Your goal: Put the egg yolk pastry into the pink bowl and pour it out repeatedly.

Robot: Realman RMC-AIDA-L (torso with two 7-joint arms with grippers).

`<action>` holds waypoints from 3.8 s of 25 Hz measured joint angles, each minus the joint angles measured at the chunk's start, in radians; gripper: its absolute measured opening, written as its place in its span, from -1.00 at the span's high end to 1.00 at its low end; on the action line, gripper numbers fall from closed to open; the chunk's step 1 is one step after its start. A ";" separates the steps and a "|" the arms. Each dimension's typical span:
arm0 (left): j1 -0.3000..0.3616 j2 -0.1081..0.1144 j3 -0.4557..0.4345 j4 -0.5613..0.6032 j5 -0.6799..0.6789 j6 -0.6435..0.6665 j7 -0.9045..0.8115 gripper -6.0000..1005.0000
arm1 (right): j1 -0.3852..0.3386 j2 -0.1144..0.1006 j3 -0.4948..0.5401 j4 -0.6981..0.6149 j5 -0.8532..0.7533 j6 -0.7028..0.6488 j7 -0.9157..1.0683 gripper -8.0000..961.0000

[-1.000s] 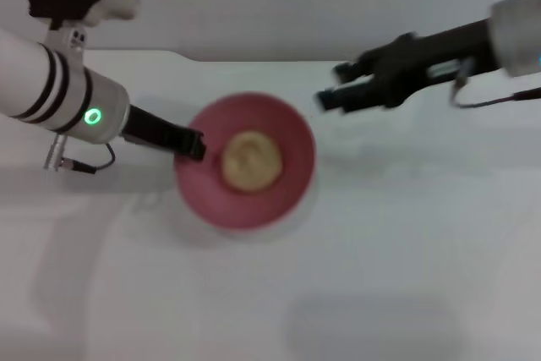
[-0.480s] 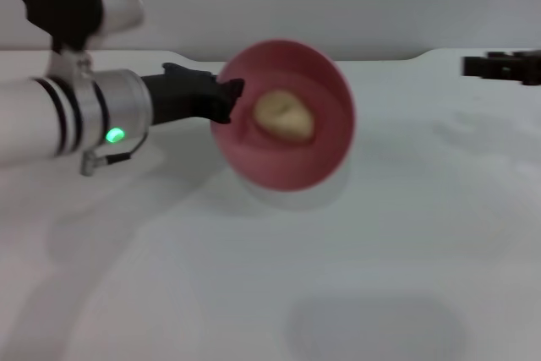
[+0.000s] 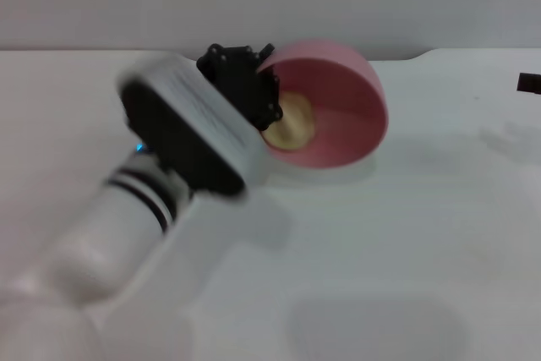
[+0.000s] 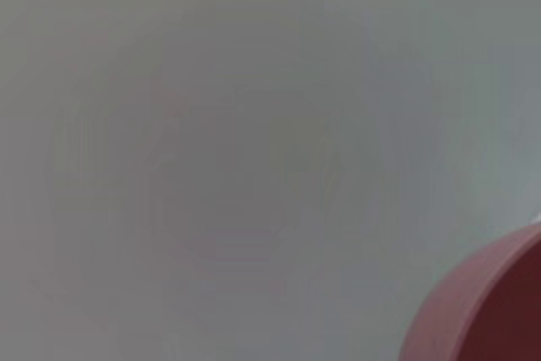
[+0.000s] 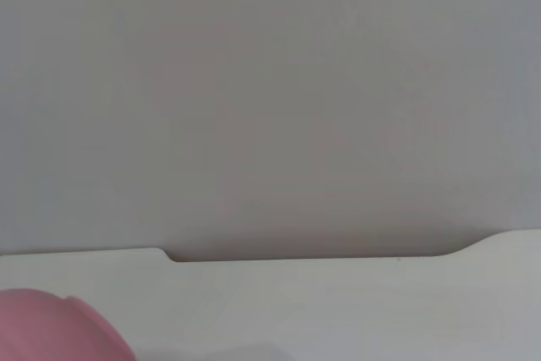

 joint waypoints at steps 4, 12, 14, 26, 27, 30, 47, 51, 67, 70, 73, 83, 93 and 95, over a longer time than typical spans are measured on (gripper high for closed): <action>-0.059 -0.010 0.232 -0.182 0.069 -0.412 0.181 0.99 | -0.001 -0.001 0.001 0.018 0.000 0.001 0.000 -0.14; -0.130 -0.012 0.376 -0.328 0.074 -0.610 0.322 0.99 | 0.004 -0.002 0.000 0.024 0.000 0.000 -0.001 -0.13; -0.131 -0.012 0.373 -0.332 0.074 -0.611 0.323 0.99 | 0.005 -0.002 -0.002 0.024 0.000 0.000 -0.001 -0.12; -0.057 0.003 0.055 -0.056 -0.237 -0.264 0.189 0.99 | 0.012 -0.002 -0.051 0.045 0.002 0.002 -0.003 -0.11; -0.036 0.003 -0.054 -0.005 -0.279 -0.096 0.185 0.99 | 0.014 -0.002 -0.069 0.047 0.002 0.000 -0.010 -0.11; -0.022 0.004 -0.325 0.052 -0.368 0.306 0.140 0.99 | 0.019 -0.002 -0.130 0.058 0.001 -0.002 -0.049 -0.10; -0.149 0.080 -1.278 -0.010 -0.016 1.779 -0.614 0.99 | 0.137 0.007 -0.539 0.301 0.042 0.123 -0.223 -0.08; -0.114 0.051 -1.282 0.129 0.151 1.871 -0.683 0.99 | 0.166 0.008 -0.667 0.348 0.069 0.181 -0.218 -0.08; -0.147 0.013 -1.239 0.201 0.282 1.944 -0.718 0.99 | 0.206 0.015 -1.017 0.470 0.226 0.413 -0.207 -0.06; -0.157 0.013 -1.226 0.197 0.283 1.945 -0.718 0.99 | 0.206 0.014 -1.040 0.476 0.242 0.437 -0.202 -0.05; -0.166 0.013 -1.211 0.197 0.284 1.946 -0.720 0.99 | 0.206 0.011 -1.040 0.477 0.242 0.440 -0.198 -0.05; -0.204 0.012 -1.183 0.155 0.284 1.932 -0.720 0.99 | 0.166 0.000 -0.926 0.432 0.242 0.394 -0.197 0.18; -0.315 0.012 -1.057 -0.013 0.285 1.858 -0.717 0.99 | 0.025 -0.001 -0.708 0.111 0.244 0.159 -0.207 0.44; -0.354 0.010 -1.012 -0.052 0.286 1.841 -0.720 0.99 | 0.012 0.002 -0.674 0.034 0.265 0.084 -0.208 0.47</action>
